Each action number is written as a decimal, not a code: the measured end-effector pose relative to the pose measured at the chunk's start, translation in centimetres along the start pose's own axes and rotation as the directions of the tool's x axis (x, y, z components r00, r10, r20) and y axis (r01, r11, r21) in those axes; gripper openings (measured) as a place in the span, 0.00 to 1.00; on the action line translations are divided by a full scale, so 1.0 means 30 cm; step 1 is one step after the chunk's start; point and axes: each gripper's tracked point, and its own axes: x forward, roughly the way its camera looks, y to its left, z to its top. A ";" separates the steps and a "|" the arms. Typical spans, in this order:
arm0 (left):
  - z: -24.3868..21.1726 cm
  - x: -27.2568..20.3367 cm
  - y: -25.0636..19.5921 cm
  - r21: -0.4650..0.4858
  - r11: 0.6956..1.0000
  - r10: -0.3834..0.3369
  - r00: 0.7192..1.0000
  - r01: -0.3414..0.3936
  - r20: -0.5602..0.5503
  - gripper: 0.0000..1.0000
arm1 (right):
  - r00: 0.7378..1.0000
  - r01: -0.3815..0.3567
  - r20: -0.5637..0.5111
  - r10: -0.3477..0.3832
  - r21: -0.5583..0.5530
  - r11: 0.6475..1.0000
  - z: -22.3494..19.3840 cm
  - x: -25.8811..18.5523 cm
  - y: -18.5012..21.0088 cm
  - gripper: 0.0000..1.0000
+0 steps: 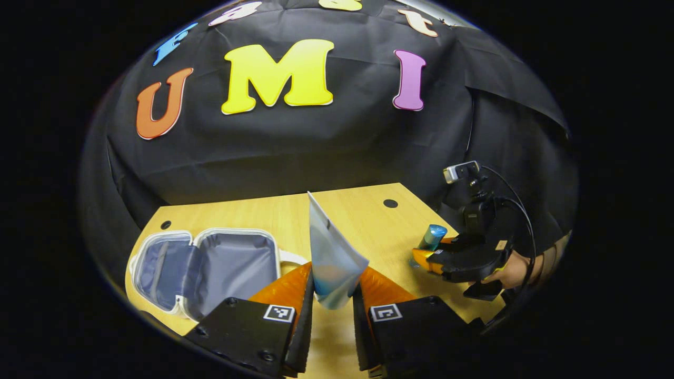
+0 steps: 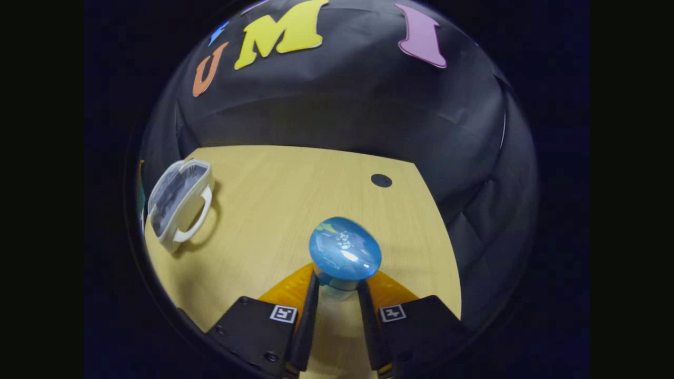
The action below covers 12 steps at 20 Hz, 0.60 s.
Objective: First open the suitcase, pack the skin care products into it, and then close the suitcase.
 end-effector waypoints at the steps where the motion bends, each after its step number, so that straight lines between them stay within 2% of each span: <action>1: -0.009 -0.018 0.033 0.008 1.000 0.013 1.000 -0.013 -0.005 0.38 | 1.000 0.007 -0.007 -0.007 0.006 1.000 -0.001 -0.017 -0.001 0.38; 5: -0.016 -0.048 0.152 0.013 1.000 0.024 1.000 -0.024 0.001 0.38 | 0.999 0.025 -0.030 -0.025 0.028 0.999 -0.018 -0.097 0.028 0.35; 8: -0.043 -0.054 0.270 0.020 0.999 0.028 1.000 -0.028 -0.009 0.38 | 0.999 0.001 -0.032 0.003 0.108 0.994 -0.003 -0.211 0.104 0.34; 12: -0.132 0.019 0.452 0.029 0.999 0.046 0.997 -0.045 -0.056 0.38 | 1.000 -0.026 -0.010 0.027 0.083 0.996 0.012 -0.354 0.224 0.33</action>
